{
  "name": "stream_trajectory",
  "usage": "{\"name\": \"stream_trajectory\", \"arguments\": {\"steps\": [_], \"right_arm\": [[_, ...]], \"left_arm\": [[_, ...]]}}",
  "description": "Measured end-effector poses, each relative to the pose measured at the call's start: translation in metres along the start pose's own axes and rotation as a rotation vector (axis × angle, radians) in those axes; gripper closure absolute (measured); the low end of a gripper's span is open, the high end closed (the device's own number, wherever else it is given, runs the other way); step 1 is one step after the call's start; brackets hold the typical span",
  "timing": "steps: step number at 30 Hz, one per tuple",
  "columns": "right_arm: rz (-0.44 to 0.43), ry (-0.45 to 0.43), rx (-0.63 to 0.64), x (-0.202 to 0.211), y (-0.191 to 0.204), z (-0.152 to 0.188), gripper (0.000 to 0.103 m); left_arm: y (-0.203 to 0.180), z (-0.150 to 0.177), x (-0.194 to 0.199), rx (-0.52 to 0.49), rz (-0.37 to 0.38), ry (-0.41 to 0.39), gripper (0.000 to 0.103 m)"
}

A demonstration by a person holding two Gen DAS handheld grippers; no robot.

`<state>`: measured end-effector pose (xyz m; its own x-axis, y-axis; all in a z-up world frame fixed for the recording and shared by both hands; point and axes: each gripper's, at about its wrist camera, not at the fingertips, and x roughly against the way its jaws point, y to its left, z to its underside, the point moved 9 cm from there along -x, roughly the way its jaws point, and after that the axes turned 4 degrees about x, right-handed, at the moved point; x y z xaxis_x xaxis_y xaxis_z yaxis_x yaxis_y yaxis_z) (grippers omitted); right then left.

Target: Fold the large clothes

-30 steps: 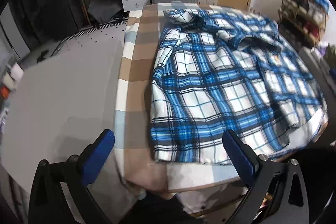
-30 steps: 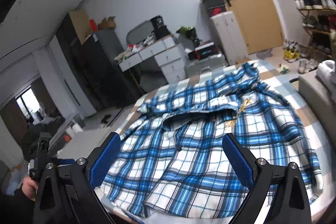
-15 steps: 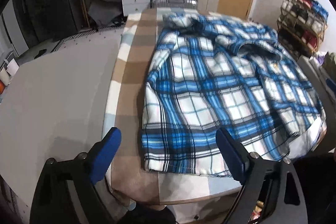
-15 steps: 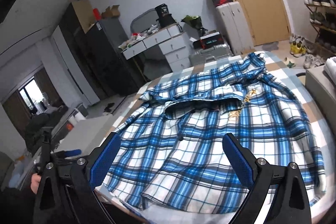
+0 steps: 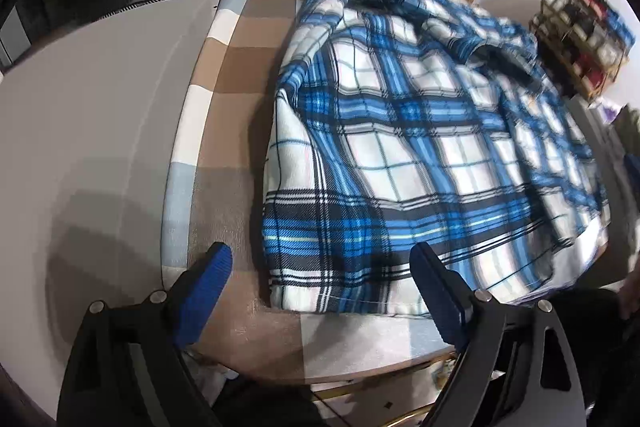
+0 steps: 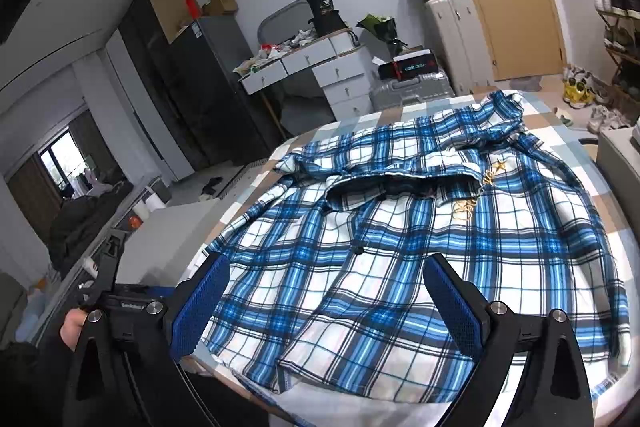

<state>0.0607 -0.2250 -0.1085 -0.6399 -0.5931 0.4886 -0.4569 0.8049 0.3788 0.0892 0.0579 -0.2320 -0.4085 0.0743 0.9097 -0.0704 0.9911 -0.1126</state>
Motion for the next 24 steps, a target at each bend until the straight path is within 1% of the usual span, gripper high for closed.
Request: {"name": "stream_trajectory", "arguments": {"steps": [1, 2, 3, 6, 8, 9, 10, 11, 12, 14, 16, 18, 20, 21, 22, 23, 24], "right_arm": [[-0.001, -0.001, -0.004, 0.0, -0.001, 0.0, 0.004], [-0.003, -0.002, -0.009, 0.001, -0.001, 0.0, 0.004], [-0.004, -0.003, -0.016, 0.002, -0.002, 0.0, 0.004], [-0.009, -0.012, -0.034, 0.005, -0.006, -0.001, 0.004], [-0.014, -0.019, -0.048, 0.007, -0.008, -0.002, 0.004], [-0.014, -0.022, -0.052, 0.008, -0.009, -0.003, 0.004], [-0.018, -0.026, -0.058, 0.009, -0.009, -0.003, 0.004], [-0.023, -0.031, -0.067, 0.01, -0.011, -0.004, 0.004], [-0.023, -0.034, -0.071, 0.011, -0.011, -0.005, 0.004], [-0.023, -0.041, -0.082, 0.013, -0.013, -0.005, 0.004], [-0.023, -0.047, -0.088, 0.015, -0.014, -0.006, 0.004], [-0.028, -0.05, -0.097, 0.016, -0.015, -0.007, 0.004], [-0.032, -0.052, -0.111, 0.016, -0.018, -0.007, 0.004], [-0.035, -0.053, -0.12, 0.017, -0.019, -0.007, 0.004], [-0.038, -0.056, -0.127, 0.018, -0.02, -0.007, 0.004], [-0.039, -0.058, -0.132, 0.018, -0.021, -0.008, 0.004], [-0.04, -0.058, -0.136, 0.018, -0.021, -0.008, 0.004]], "left_arm": [[-0.002, 0.002, -0.001, -0.012, -0.003, 0.01, 0.018], [-0.004, 0.003, -0.003, -0.016, 0.016, 0.025, 0.021], [-0.005, 0.005, -0.004, -0.017, 0.021, 0.038, 0.029], [-0.003, 0.006, -0.002, -0.007, 0.023, 0.035, 0.031], [0.0, 0.005, -0.001, 0.01, 0.026, 0.027, 0.038], [0.002, 0.003, 0.0, 0.014, 0.02, 0.022, 0.05], [0.003, 0.001, 0.001, 0.025, 0.021, 0.014, 0.075], [0.006, -0.001, 0.002, 0.04, 0.031, 0.016, 0.086], [0.006, 0.0, 0.003, 0.056, 0.064, 0.022, 0.091], [0.005, -0.004, 0.008, 0.06, 0.09, 0.002, 0.091], [-0.002, -0.006, 0.015, 0.046, 0.144, -0.019, 0.094], [-0.015, -0.009, 0.027, 0.008, 0.226, -0.063, 0.096], [-0.033, -0.013, 0.047, -0.05, 0.34, -0.141, 0.096], [-0.037, -0.015, 0.052, -0.066, 0.377, -0.166, 0.096], [-0.036, -0.018, 0.053, -0.065, 0.379, -0.188, 0.095], [-0.031, -0.02, 0.049, -0.054, 0.349, -0.184, 0.095], [-0.023, -0.019, 0.037, -0.03, 0.308, -0.139, 0.095]]}}
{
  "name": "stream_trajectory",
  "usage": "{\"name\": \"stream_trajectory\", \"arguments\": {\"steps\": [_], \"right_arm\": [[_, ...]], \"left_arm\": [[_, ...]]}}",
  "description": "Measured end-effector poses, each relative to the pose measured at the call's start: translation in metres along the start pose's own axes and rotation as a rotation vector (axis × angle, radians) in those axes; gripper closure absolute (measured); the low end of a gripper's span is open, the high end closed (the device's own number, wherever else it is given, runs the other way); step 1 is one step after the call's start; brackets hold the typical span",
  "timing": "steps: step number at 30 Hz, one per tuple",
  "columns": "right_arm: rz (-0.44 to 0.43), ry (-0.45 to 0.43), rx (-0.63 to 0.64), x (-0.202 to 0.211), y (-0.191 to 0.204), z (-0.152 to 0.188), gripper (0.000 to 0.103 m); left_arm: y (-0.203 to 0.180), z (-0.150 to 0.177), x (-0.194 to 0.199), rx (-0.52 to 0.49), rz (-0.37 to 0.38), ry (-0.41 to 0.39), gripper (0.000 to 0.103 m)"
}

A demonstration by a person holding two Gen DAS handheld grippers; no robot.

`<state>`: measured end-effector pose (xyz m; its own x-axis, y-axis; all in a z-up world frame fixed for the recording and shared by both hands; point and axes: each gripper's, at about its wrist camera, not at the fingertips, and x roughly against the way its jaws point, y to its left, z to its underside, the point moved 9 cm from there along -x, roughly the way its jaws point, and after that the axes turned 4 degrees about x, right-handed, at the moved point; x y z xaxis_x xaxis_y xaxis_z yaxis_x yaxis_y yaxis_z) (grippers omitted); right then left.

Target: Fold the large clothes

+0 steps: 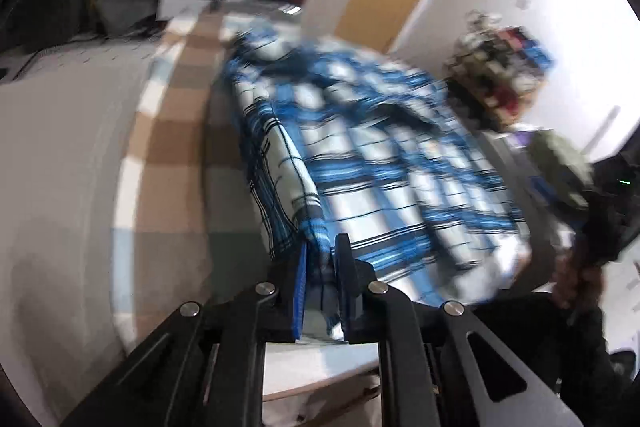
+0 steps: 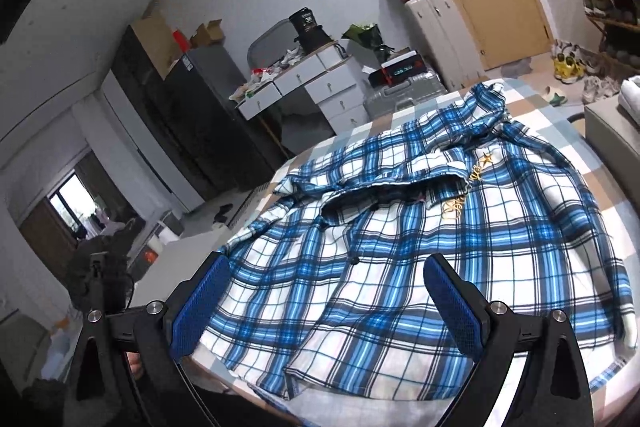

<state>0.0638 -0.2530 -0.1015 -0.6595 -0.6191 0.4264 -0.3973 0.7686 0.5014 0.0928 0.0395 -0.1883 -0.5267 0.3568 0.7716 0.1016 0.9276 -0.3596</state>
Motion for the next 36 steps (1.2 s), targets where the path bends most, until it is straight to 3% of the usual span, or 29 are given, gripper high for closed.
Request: {"name": "stream_trajectory", "arguments": {"steps": [3, 5, 7, 12, 15, 19, 22, 25, 28, 31, 36], "right_arm": [[0.005, 0.008, -0.006, -0.001, -0.002, 0.001, 0.004], [0.006, 0.014, -0.01, -0.003, -0.002, 0.001, 0.004], [0.007, 0.015, -0.01, -0.003, -0.002, 0.001, 0.004], [0.011, -0.014, -0.035, 0.002, -0.008, -0.002, 0.004], [0.022, -0.003, -0.099, 0.006, -0.028, -0.008, 0.004], [0.186, 0.057, -0.065, 0.033, -0.071, -0.02, 0.004], [0.358, 0.16, -0.004, 0.05, -0.107, -0.022, 0.004], [0.462, 0.314, 0.04, 0.046, -0.137, -0.004, 0.004], [0.553, 0.457, 0.01, 0.035, -0.171, 0.022, 0.006], [0.584, 0.55, -0.037, 0.026, -0.194, 0.043, 0.012], [0.614, 0.583, -0.029, 0.025, -0.207, 0.059, 0.028]], "left_arm": [[0.032, 0.008, -0.02, 0.106, -0.074, 0.112, 0.094], [0.045, 0.011, -0.025, 0.165, -0.096, 0.146, 0.094], [0.051, 0.014, -0.024, 0.193, -0.122, 0.152, 0.081], [0.043, 0.014, -0.019, 0.159, -0.133, 0.135, 0.056], [0.042, 0.014, -0.023, 0.127, -0.167, 0.132, 0.056], [0.034, 0.014, -0.028, 0.084, -0.152, 0.146, 0.061], [0.031, 0.013, -0.032, 0.057, -0.172, 0.151, 0.079], [0.026, 0.013, -0.033, 0.044, -0.167, 0.154, 0.094], [0.025, 0.012, -0.032, 0.048, -0.15, 0.146, 0.095], [0.029, 0.012, -0.033, 0.068, -0.155, 0.151, 0.095], [0.031, 0.011, -0.031, 0.092, -0.145, 0.147, 0.095]]}}
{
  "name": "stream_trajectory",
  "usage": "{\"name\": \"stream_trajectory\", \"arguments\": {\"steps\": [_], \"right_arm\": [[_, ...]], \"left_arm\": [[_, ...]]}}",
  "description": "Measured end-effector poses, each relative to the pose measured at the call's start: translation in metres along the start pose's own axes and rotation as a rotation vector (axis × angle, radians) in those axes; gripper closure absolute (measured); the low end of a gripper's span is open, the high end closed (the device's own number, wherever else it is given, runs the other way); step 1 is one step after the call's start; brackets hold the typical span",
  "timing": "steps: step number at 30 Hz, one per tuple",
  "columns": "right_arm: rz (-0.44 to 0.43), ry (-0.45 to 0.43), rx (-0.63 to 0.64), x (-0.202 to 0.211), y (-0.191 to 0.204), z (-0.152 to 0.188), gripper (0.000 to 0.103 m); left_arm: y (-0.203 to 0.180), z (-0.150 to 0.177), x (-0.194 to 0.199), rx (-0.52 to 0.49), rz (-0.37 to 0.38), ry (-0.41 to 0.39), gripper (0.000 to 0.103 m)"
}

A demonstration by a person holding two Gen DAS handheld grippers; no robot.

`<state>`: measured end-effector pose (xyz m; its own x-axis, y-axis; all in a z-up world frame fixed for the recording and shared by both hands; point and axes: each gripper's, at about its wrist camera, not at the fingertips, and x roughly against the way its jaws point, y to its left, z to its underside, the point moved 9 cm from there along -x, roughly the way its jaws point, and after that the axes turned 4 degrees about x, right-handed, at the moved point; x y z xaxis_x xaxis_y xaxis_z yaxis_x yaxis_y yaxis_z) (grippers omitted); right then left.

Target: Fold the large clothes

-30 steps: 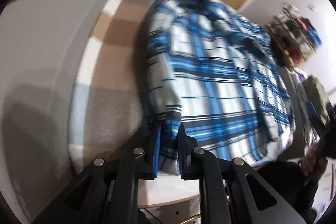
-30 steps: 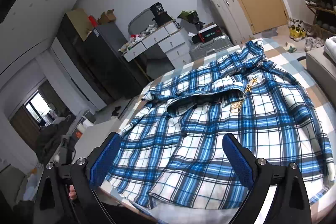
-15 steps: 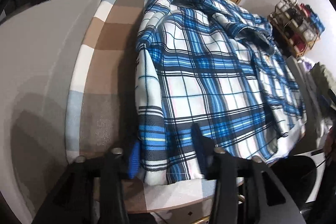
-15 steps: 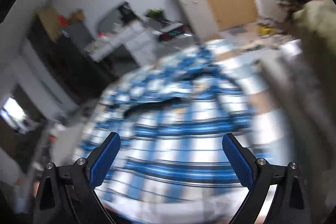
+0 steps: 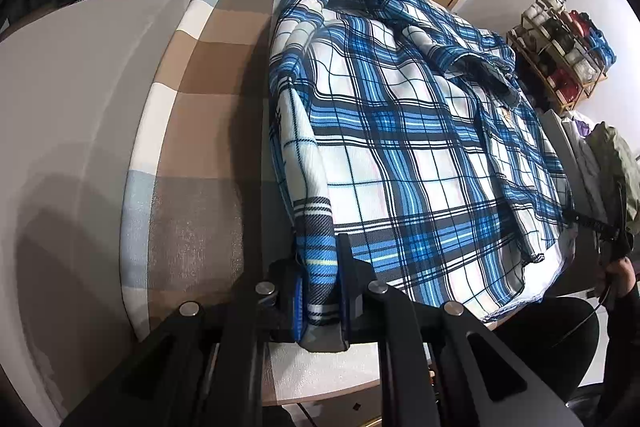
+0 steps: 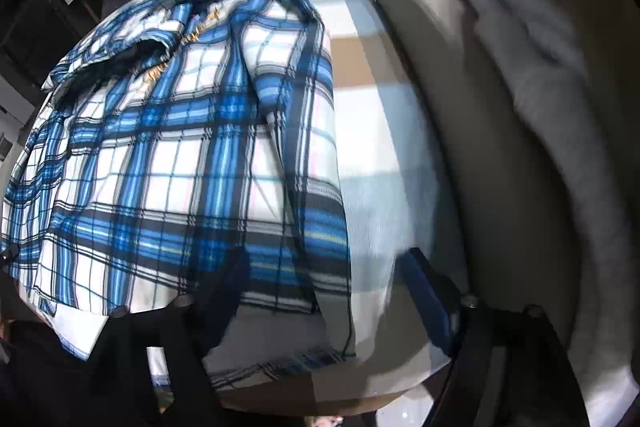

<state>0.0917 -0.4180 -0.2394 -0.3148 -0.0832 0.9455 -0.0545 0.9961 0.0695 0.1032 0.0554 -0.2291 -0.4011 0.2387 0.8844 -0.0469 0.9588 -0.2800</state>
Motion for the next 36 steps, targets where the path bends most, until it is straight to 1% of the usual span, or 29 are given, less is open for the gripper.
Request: {"name": "stream_trajectory", "arguments": {"steps": [1, 3, 4, 5, 6, 8, 9, 10, 11, 12, 13, 14, 16, 18, 20, 21, 23, 24, 25, 26, 27, 28, 30, 31, 33, 34, 36], "right_arm": [[0.001, -0.002, 0.007, 0.001, 0.001, 0.001, 0.032], [-0.001, -0.012, 0.02, 0.005, 0.004, 0.003, 0.058], [-0.027, -0.015, 0.018, 0.008, 0.006, 0.004, 0.1], [-0.097, -0.007, -0.006, 0.012, 0.01, 0.004, 0.098], [-0.133, -0.021, -0.025, 0.017, 0.012, 0.003, 0.101], [-0.237, -0.088, -0.051, 0.035, 0.019, -0.003, 0.101], [-0.287, -0.111, -0.062, 0.041, 0.022, -0.005, 0.101], [-0.357, -0.134, -0.08, 0.046, 0.026, -0.005, 0.101], [-0.449, -0.154, -0.109, 0.052, 0.031, -0.005, 0.1], [-0.491, -0.151, -0.13, 0.051, 0.033, -0.005, 0.099], [-0.525, -0.135, -0.154, 0.046, 0.034, -0.004, 0.097], [-0.52, -0.118, -0.17, 0.038, 0.034, -0.002, 0.097], [-0.457, -0.082, -0.172, 0.021, 0.03, 0.007, 0.097], [-0.428, -0.06, -0.168, 0.011, 0.03, 0.01, 0.092], [-0.39, -0.058, -0.17, 0.004, 0.027, 0.006, 0.077], [-0.378, -0.073, -0.158, 0.004, 0.029, 0.003, 0.076], [-0.285, -0.096, -0.102, 0.002, 0.029, -0.004, 0.063], [-0.252, -0.091, -0.074, 0.001, 0.031, -0.007, 0.06], [-0.225, -0.095, -0.04, 0.001, 0.034, -0.009, 0.061], [-0.191, -0.094, -0.001, 0.0, 0.037, -0.009, 0.071], [-0.184, -0.093, 0.017, 0.001, 0.035, -0.01, 0.085], [-0.177, -0.091, 0.028, 0.002, 0.035, -0.01, 0.099], [-0.215, -0.117, 0.0, 0.01, 0.034, -0.012, 0.101], [-0.258, -0.141, -0.028, 0.018, 0.032, -0.013, 0.101], [-0.283, -0.164, -0.054, 0.031, 0.027, -0.011, 0.101], [-0.286, -0.164, -0.056, 0.036, 0.025, -0.007, 0.101], [-0.278, -0.131, -0.055, 0.038, 0.024, 0.002, 0.101]], "left_arm": [[0.0, 0.0, 0.0, 0.002, -0.003, 0.001, 0.095], [0.002, 0.0, -0.001, 0.004, -0.012, 0.006, 0.095], [0.003, 0.0, -0.002, 0.004, -0.026, 0.008, 0.094], [0.004, 0.0, -0.002, 0.004, -0.028, 0.008, 0.094], [0.003, 0.0, -0.002, -0.001, -0.031, 0.008, 0.093], [0.001, 0.001, -0.002, -0.016, -0.036, 0.006, 0.09], [-0.001, 0.002, -0.003, -0.025, -0.034, 0.006, 0.085], [-0.003, 0.002, -0.003, -0.033, -0.027, 0.006, 0.078], [-0.006, 0.001, -0.003, -0.041, -0.018, 0.005, 0.073], [-0.009, 0.001, -0.004, -0.055, -0.013, 0.004, 0.067], [-0.011, 0.001, -0.005, -0.067, -0.015, 0.003, 0.063], [-0.013, 0.001, -0.006, -0.077, -0.024, 0.001, 0.063], [-0.013, 0.0, -0.007, -0.085, -0.039, -0.002, 0.063], [-0.013, -0.001, -0.007, -0.08, -0.037, -0.003, 0.063], [-0.011, -0.002, -0.007, -0.063, -0.02, -0.003, 0.063], [-0.012, -0.001, -0.006, -0.059, -0.013, -0.001, 0.063], [-0.01, -0.002, -0.006, -0.04, 0.012, 0.005, 0.063], [-0.009, -0.003, -0.005, -0.029, 0.021, 0.007, 0.066], [-0.007, -0.004, -0.005, -0.019, 0.014, 0.006, 0.082], [-0.003, -0.003, -0.006, -0.003, 0.006, 0.014, 0.094], [0.0, -0.002, -0.008, 0.011, 0.008, 0.031, 0.102], [0.0, -0.002, -0.007, 0.024, 0.023, 0.033, 0.102], [-0.001, 0.002, -0.006, 0.026, 0.028, 0.057, 0.102], [-0.003, 0.006, -0.005, 0.014, 0.029, 0.078, 0.102], [-0.011, 0.013, 0.001, -0.026, 0.015, 0.099, 0.102], [-0.015, 0.016, 0.005, -0.041, 0.014, 0.098, 0.103], [-0.022, 0.022, 0.014, -0.069, 0.019, 0.101, 0.103]]}}
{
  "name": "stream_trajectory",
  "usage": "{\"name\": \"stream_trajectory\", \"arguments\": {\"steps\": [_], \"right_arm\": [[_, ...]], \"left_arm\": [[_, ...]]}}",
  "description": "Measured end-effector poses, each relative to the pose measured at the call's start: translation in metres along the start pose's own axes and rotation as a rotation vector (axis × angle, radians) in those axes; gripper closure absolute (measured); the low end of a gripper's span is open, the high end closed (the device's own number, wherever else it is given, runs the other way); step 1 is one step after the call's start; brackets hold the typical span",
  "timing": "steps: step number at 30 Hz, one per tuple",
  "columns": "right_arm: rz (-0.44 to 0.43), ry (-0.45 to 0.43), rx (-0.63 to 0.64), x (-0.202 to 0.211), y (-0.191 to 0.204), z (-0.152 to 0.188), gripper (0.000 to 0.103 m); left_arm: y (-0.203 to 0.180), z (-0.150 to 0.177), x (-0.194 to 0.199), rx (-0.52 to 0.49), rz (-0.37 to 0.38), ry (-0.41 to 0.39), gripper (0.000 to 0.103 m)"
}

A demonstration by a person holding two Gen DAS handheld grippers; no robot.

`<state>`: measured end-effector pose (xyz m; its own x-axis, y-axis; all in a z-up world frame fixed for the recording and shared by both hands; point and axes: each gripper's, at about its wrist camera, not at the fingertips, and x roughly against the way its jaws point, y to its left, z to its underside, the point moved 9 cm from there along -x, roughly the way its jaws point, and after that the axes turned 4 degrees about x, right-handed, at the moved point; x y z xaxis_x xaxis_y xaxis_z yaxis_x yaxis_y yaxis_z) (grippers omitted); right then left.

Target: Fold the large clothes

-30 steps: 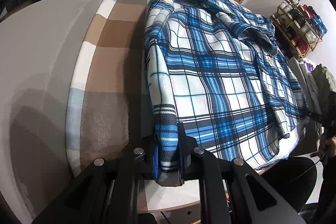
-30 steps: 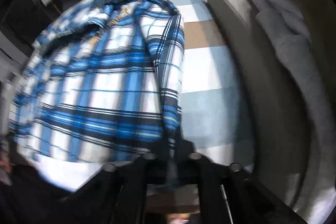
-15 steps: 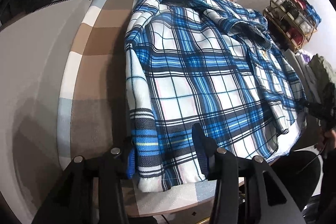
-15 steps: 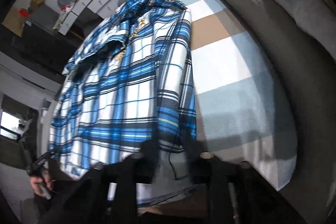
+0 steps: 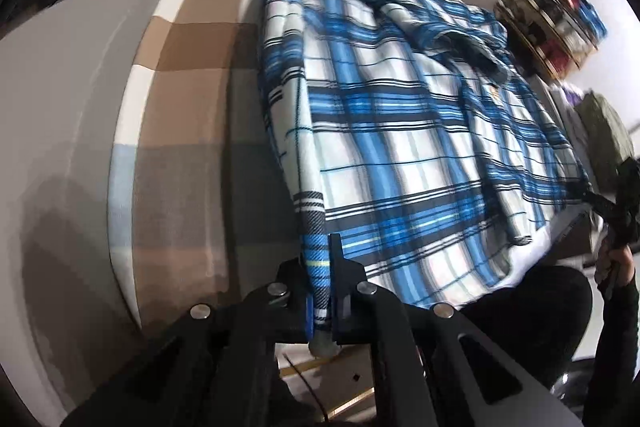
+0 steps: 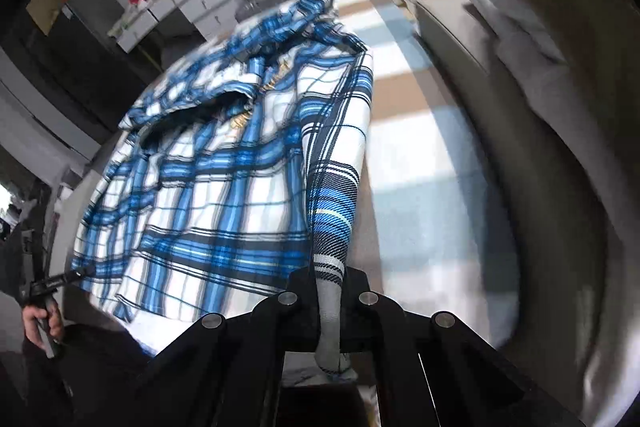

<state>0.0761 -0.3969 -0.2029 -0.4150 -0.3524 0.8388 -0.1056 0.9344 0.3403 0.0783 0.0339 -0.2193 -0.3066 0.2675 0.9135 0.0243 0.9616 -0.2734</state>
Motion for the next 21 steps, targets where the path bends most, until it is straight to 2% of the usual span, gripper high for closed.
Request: {"name": "stream_trajectory", "arguments": {"steps": [4, 5, 7, 9, 14, 17, 19, 21], "right_arm": [[-0.057, 0.008, -0.014, 0.014, 0.005, 0.017, 0.101], [-0.1, -0.004, -0.04, 0.023, 0.006, 0.022, 0.101], [-0.147, -0.016, -0.09, 0.034, 0.006, 0.022, 0.101], [-0.153, -0.019, -0.117, 0.036, 0.008, 0.012, 0.1], [-0.171, -0.046, -0.074, 0.032, 0.046, -0.065, 0.1], [-0.177, -0.056, -0.083, 0.034, 0.058, -0.121, 0.1], [-0.161, -0.061, -0.094, 0.037, 0.058, -0.148, 0.1], [-0.12, -0.052, -0.123, 0.029, 0.049, -0.191, 0.1]], "left_arm": [[-0.019, 0.023, 0.022, -0.026, 0.051, 0.015, 0.103], [-0.025, 0.025, 0.027, -0.032, 0.072, 0.021, 0.103], [-0.036, 0.015, 0.034, -0.043, 0.092, 0.026, 0.103], [-0.052, -0.015, 0.038, -0.05, 0.103, 0.011, 0.103], [-0.07, -0.097, 0.035, -0.027, 0.168, 0.043, 0.103], [-0.057, -0.152, 0.039, 0.059, 0.213, 0.03, 0.103], [-0.049, -0.188, 0.04, 0.113, 0.238, 0.009, 0.103], [-0.039, -0.221, 0.035, 0.177, 0.258, -0.009, 0.103]]}}
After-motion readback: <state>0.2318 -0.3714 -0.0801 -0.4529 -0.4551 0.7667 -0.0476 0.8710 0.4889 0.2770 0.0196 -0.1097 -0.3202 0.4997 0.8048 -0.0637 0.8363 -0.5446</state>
